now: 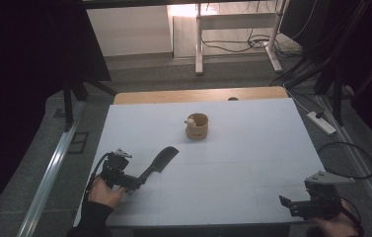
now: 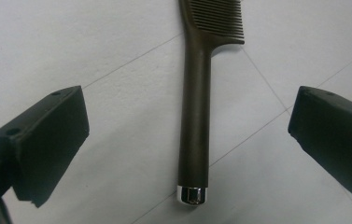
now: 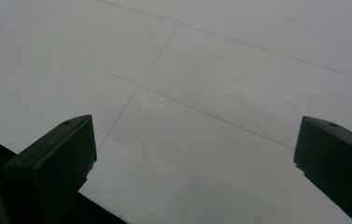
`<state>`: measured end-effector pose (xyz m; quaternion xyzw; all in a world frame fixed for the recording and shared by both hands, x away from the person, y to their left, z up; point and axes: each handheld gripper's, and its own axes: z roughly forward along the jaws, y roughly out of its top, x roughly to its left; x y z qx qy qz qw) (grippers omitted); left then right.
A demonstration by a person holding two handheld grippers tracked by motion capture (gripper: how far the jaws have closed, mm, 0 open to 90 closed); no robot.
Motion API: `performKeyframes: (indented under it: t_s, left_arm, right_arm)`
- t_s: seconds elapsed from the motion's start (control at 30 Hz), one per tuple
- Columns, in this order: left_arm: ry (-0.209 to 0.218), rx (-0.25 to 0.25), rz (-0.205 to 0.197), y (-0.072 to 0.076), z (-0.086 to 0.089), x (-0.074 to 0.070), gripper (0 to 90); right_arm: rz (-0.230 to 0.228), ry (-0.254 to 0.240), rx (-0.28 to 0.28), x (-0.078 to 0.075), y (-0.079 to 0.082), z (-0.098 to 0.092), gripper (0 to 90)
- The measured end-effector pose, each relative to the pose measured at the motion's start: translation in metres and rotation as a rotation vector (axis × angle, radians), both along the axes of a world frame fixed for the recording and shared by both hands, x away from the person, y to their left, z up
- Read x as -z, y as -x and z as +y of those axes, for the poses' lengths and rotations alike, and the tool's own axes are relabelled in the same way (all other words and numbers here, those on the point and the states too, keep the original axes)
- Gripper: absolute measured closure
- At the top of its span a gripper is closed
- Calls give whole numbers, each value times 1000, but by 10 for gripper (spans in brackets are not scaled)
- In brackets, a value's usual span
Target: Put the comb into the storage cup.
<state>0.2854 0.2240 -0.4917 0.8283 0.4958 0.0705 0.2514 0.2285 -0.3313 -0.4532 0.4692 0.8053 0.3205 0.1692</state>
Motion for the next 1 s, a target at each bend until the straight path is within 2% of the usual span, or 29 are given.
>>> performKeyframes:
  t_s: [0.23,0.37,1.0]
  left_arm:
    - [7,0,-8,0,1,2,0]
    - [16,5,7,-2,2,6,0]
    - [-59,71,57,-16,-23,24,0]
  right_arm:
    - [5,1,-4,0,0,0,0]
    - [8,2,-7,0,-1,0,0]
    - [15,14,-9,1,-1,1,0]
